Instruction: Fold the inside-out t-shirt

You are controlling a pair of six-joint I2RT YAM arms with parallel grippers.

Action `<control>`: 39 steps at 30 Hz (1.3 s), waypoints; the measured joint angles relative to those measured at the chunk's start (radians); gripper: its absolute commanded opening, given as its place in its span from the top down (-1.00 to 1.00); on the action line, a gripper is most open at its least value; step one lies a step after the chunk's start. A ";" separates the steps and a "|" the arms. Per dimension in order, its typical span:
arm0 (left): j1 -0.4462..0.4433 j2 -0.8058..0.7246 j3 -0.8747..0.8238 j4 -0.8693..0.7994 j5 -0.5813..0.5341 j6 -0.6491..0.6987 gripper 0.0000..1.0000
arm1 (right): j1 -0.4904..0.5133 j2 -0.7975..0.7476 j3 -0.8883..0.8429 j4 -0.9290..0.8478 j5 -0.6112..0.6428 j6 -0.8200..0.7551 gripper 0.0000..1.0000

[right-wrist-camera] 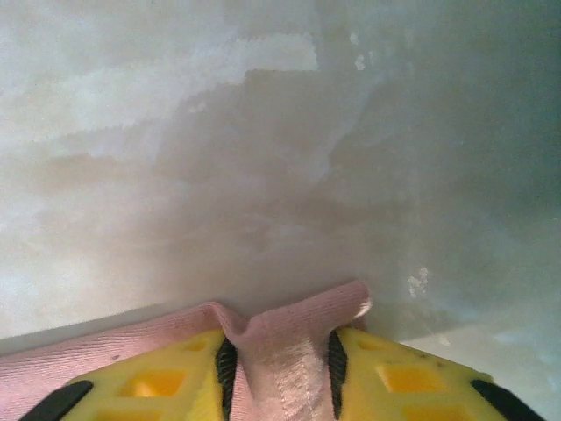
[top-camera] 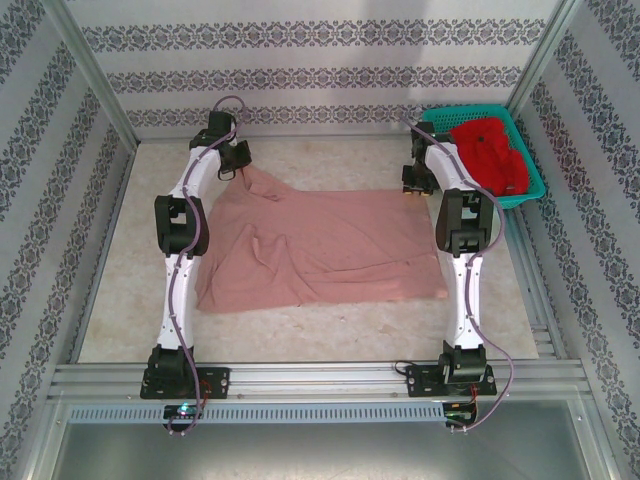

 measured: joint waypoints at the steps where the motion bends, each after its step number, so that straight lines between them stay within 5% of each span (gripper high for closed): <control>1: 0.000 0.000 0.000 0.000 0.003 0.000 1.00 | 0.000 0.001 0.002 0.000 -0.002 -0.003 0.44; 12: 0.000 -0.002 0.032 0.000 0.077 -0.009 1.00 | 0.004 -0.006 -0.007 0.042 -0.002 -0.043 0.91; 19: 0.000 -0.081 -0.006 -0.009 0.130 -0.039 1.00 | 0.016 -0.113 -0.162 0.142 0.003 -0.081 0.96; 39: 0.000 -0.998 -1.075 0.158 0.212 -0.152 1.00 | 0.016 -0.627 -0.726 0.335 -0.044 -0.131 0.90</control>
